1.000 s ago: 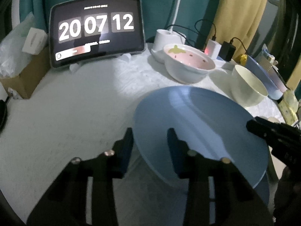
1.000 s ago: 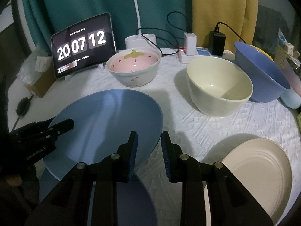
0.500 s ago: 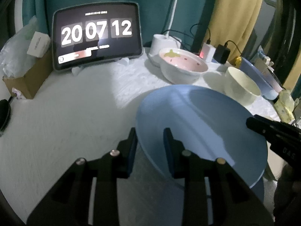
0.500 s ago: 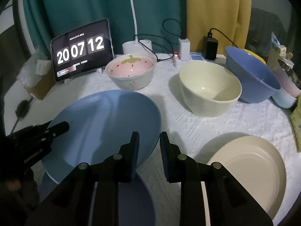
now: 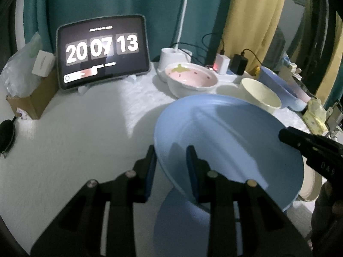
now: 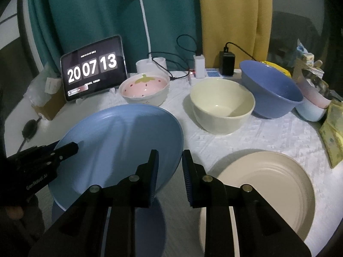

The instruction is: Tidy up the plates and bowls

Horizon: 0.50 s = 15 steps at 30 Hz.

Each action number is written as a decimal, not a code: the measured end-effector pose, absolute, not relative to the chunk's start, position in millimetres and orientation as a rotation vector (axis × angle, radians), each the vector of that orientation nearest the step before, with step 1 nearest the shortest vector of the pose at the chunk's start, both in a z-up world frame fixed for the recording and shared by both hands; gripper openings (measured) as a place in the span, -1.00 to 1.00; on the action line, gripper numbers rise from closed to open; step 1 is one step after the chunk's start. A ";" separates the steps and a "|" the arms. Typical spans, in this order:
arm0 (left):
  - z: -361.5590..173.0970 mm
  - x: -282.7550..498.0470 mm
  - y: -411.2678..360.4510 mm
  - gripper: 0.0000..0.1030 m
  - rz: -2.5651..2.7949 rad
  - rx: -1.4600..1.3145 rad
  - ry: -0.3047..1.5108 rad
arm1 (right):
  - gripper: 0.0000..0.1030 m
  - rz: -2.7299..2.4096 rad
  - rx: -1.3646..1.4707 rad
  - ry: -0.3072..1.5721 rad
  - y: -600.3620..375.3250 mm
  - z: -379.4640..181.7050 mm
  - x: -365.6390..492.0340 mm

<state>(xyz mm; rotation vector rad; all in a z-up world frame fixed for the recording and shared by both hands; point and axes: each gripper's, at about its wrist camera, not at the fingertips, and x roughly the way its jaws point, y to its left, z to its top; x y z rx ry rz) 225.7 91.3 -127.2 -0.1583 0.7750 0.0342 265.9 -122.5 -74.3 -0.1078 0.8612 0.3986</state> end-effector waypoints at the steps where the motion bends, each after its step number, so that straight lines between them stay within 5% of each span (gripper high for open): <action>1: -125.9 224.5 88.8 -0.44 0.030 -0.155 0.774 | -0.52 0.397 -0.107 0.858 -125.1 -73.2 264.1; 15: -113.5 209.2 56.7 -0.44 -0.008 -0.126 0.767 | -0.52 0.368 -0.077 0.830 -158.3 -60.5 246.4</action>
